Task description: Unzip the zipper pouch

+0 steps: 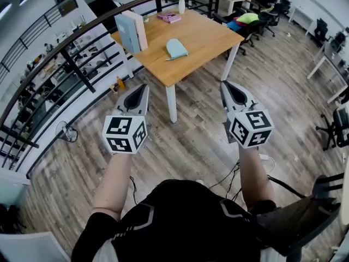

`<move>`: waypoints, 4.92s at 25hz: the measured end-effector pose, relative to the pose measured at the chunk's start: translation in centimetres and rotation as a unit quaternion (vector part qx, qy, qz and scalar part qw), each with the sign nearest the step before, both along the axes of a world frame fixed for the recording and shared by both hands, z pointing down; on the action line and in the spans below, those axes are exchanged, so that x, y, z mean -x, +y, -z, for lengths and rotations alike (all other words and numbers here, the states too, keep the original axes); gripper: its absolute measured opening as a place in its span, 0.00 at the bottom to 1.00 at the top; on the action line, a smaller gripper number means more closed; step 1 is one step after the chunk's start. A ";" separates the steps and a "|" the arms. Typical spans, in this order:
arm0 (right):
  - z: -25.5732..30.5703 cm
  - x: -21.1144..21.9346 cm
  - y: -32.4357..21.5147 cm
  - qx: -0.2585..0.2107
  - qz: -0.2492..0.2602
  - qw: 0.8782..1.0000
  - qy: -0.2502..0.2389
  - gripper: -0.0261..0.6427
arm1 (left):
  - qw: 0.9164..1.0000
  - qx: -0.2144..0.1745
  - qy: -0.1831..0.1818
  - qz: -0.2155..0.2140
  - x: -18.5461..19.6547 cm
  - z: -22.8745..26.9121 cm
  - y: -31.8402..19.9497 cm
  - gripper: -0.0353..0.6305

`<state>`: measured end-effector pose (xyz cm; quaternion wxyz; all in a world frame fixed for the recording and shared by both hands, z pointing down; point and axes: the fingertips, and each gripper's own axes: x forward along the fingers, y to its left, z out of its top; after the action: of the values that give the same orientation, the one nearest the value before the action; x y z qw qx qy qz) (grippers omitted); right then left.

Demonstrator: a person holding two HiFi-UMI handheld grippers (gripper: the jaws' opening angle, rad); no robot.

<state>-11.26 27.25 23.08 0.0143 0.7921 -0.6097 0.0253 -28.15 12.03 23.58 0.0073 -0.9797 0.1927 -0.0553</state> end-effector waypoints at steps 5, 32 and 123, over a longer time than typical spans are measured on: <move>0.2 -0.6 0.1 0.001 0.000 1.000 0.002 0.05 | 1.000 -0.001 0.003 -0.018 -1.1 0.0 0.6 0.10; -1.4 -8.0 3.7 0.002 0.032 0.999 0.000 0.29 | 1.000 -0.021 -0.002 -0.010 -8.0 -0.9 5.2 0.39; -21.3 -39.4 -51.3 0.163 0.441 0.882 0.033 0.29 | 0.970 0.092 -0.061 0.218 -37.9 -17.1 -36.4 0.37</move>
<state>28.10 -24.03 44.38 0.1727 0.4283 -0.8824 0.0893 9.71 -24.39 40.64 -0.0836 -0.9052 0.3949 -0.1328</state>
